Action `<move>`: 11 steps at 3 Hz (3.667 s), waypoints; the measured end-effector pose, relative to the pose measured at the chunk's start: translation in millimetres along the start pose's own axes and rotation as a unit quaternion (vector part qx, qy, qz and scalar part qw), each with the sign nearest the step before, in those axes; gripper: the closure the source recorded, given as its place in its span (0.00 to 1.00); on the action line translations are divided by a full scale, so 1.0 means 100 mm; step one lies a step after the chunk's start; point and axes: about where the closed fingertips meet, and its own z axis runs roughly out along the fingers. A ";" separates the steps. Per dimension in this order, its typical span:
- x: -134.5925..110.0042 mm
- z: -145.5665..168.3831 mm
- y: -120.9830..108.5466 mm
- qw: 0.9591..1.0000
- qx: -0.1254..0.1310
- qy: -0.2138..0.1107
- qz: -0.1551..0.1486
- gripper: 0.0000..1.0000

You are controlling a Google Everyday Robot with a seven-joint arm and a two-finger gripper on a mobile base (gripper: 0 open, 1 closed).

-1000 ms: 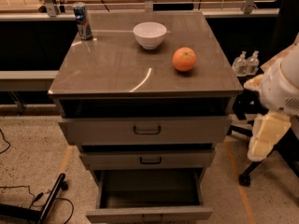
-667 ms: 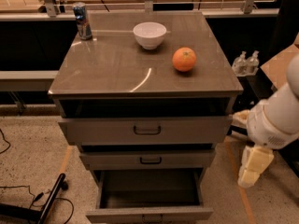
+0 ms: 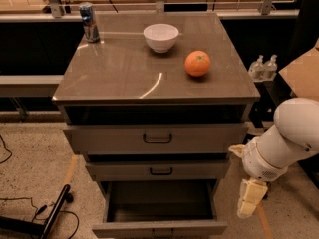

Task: Close bottom drawer

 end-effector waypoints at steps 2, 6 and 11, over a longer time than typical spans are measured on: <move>0.03 0.56 0.02 0.999 -0.043 0.020 -0.017 0.00; 0.60 2.88 0.25 0.986 -0.158 0.053 -0.020 0.00; 0.93 4.13 0.48 0.974 -0.199 -0.100 -0.049 0.00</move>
Offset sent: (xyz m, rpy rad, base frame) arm 0.0049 0.0264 -0.1404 -0.0508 0.1895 0.1125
